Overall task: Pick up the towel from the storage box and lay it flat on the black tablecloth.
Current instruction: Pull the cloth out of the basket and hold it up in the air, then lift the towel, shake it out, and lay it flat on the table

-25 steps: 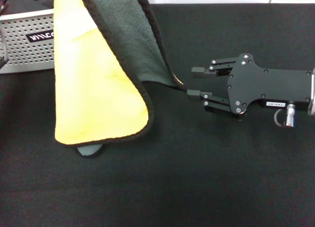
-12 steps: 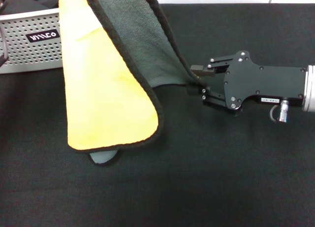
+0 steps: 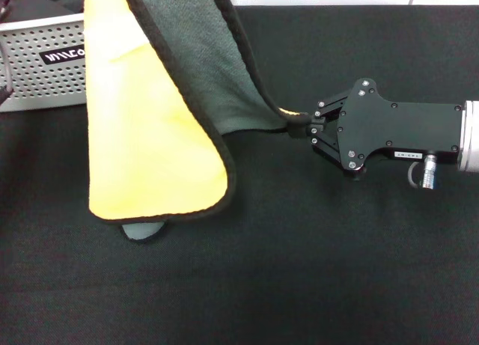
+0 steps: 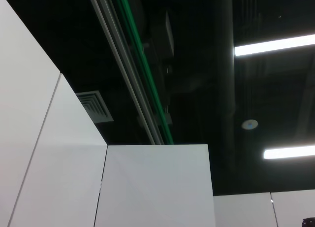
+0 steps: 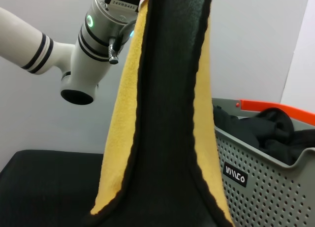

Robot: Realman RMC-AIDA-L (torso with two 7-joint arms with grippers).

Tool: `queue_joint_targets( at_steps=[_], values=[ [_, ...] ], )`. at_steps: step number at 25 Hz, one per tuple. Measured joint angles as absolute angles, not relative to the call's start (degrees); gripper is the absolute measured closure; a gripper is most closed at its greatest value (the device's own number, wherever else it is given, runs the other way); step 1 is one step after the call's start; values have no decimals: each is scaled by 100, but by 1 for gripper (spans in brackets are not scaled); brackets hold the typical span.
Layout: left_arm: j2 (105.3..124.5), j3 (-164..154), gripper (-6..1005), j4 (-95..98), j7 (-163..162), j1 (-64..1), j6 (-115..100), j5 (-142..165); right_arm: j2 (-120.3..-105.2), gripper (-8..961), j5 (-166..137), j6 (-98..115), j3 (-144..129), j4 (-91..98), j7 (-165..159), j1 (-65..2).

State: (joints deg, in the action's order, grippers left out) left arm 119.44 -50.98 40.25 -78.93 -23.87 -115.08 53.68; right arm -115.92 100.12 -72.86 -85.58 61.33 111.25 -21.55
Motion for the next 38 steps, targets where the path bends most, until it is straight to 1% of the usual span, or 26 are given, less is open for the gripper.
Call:
queue_joint_targets(
  at_steps=[2,8,13,17,20,29,32,38],
  values=[
    [11945,-5097,975,4026,-7893,-2382,-11517,5380,-11593,859,10023,-7292,-8555,6134,11138,-2154],
    [11946,-5098,976,3992,-7897,-2339,-11528,5433,-11584,932,10041,-7302,-8513,6241,11124,-2103],
    [11919,-5113,976,3990,-8016,-2239,-11550,5633,-11542,936,10002,-7315,-8438,6773,10821,-1868],
    [11904,-5116,976,3988,-8043,-2014,-11550,5847,-11525,934,9908,-7514,-8204,7585,10552,-1418],
    [11881,-5116,976,3989,-8043,-1853,-11563,5934,-11528,933,9857,-7785,-7904,8175,10257,-1099],
    [11789,-5225,976,3984,-8040,-1442,-11647,5981,-11530,929,9875,-8194,-7597,9306,9841,-422],
    [11781,-5342,976,4006,-8010,-1336,-11653,5985,-11518,927,9892,-8381,-7441,9591,9656,-202],
    [11768,-5577,976,4021,-7982,-1218,-11671,5964,-11546,925,9976,-8649,-7288,10123,9539,291]
  ],
)
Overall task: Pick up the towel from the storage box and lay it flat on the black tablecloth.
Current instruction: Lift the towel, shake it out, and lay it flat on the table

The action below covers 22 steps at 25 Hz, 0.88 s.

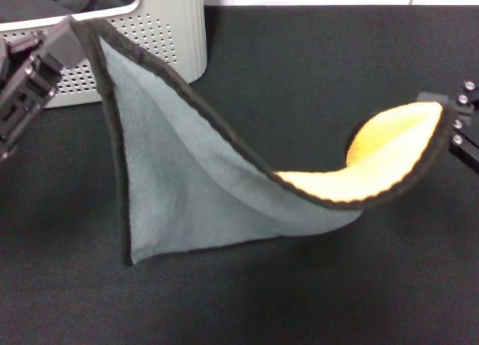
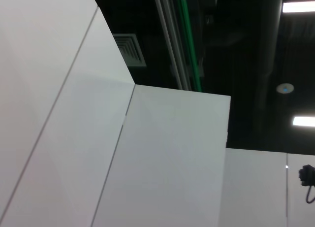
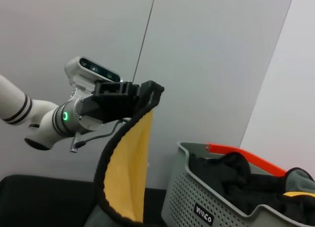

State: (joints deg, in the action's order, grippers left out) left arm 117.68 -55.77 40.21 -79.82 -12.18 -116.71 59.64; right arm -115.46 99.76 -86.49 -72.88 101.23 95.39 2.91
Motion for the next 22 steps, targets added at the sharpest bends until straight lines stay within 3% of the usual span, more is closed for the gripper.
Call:
queue_joint_targets(
  at_steps=[22],
  values=[
    [11898,-6772,976,4043,-7314,-519,-11690,5766,-11630,915,10923,-10031,-5862,10896,8621,1291]
  ],
)
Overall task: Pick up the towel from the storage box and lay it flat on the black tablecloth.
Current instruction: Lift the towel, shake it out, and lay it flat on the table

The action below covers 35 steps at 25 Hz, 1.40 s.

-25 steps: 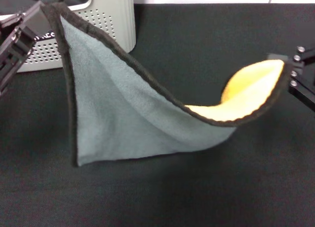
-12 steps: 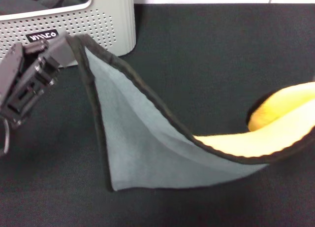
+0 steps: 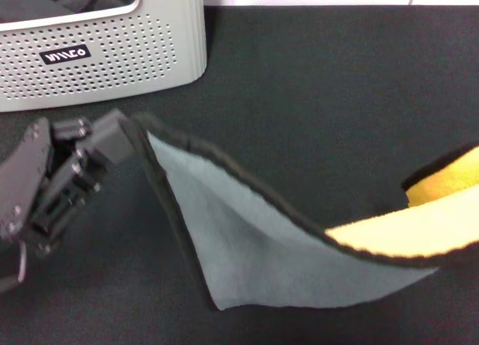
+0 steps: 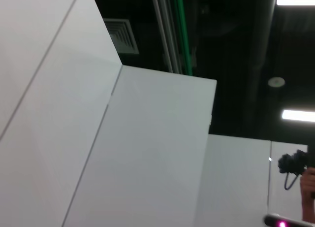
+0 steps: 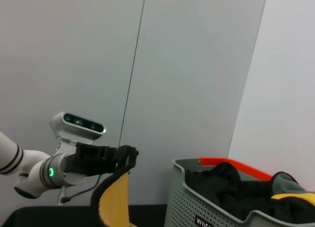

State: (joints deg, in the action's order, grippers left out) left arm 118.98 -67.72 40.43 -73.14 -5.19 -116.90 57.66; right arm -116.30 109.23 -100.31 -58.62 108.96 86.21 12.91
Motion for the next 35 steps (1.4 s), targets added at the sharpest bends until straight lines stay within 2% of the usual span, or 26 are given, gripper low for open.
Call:
queue_joint_targets(
  at_steps=[9,13,19,29,31,35],
  values=[
    [11894,-7180,976,4042,-6939,-113,-11690,5629,-11628,911,10915,-10115,-5828,10930,8405,1668],
    [11833,-7478,975,4043,-6734,174,-11690,5276,-11628,909,10958,-10145,-5799,10899,8221,1754],
    [11752,-7838,975,4043,-6551,229,-11696,5194,-11628,906,11014,-10204,-5910,10840,8193,1974],
    [11739,-7923,976,4023,-5995,643,-11704,5212,-11628,902,11074,-10245,-6057,10304,8189,2171],
    [11742,-7905,975,3897,-5887,617,-11695,5213,-11626,901,11031,-10239,-6065,10061,8230,2127],
    [11739,-7792,975,2932,-5446,-35,-11666,5221,-11594,899,10871,-10194,-6022,9311,8430,1808]
  ],
)
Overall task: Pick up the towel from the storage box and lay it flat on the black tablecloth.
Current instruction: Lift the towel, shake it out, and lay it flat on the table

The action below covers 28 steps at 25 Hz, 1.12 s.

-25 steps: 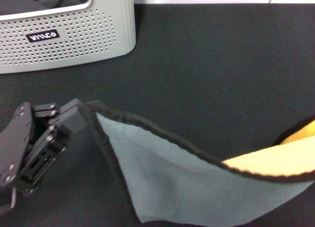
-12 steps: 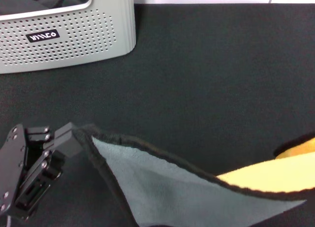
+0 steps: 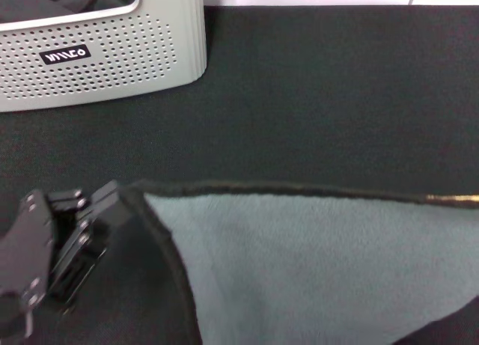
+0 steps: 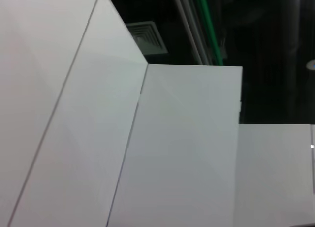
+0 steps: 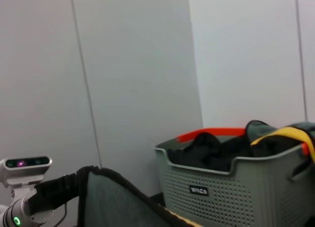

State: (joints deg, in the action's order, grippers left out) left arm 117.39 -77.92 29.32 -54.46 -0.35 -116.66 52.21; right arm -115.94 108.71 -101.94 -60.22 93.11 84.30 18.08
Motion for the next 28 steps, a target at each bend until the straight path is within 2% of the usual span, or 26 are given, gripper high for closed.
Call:
queue_joint_targets(
  at_steps=[5,9,10,17,22,28],
  values=[
    [11683,-7789,975,1593,-4621,-1023,-11641,5226,-11596,897,10491,-10106,-6037,8336,8725,1078],
    [11681,-7804,975,1042,-4073,-1538,-11487,5234,-11580,895,10257,-10007,-5965,7479,9033,407],
    [11684,-7801,975,1011,-3988,-1584,-11401,5234,-11563,894,10174,-9923,-5954,7214,9210,175],
    [11808,-7794,976,1039,-3473,-1712,-10877,5190,-11559,891,9887,-9375,-6013,6887,9565,-276],
    [11990,-7786,976,1001,-2972,-1774,-10337,5158,-11540,889,9550,-8940,-6025,6367,9624,-778],
    [12032,-7786,976,950,-2695,-1801,-10091,4599,-11472,886,9356,-8400,-6115,5535,9868,-1436]
  ],
)
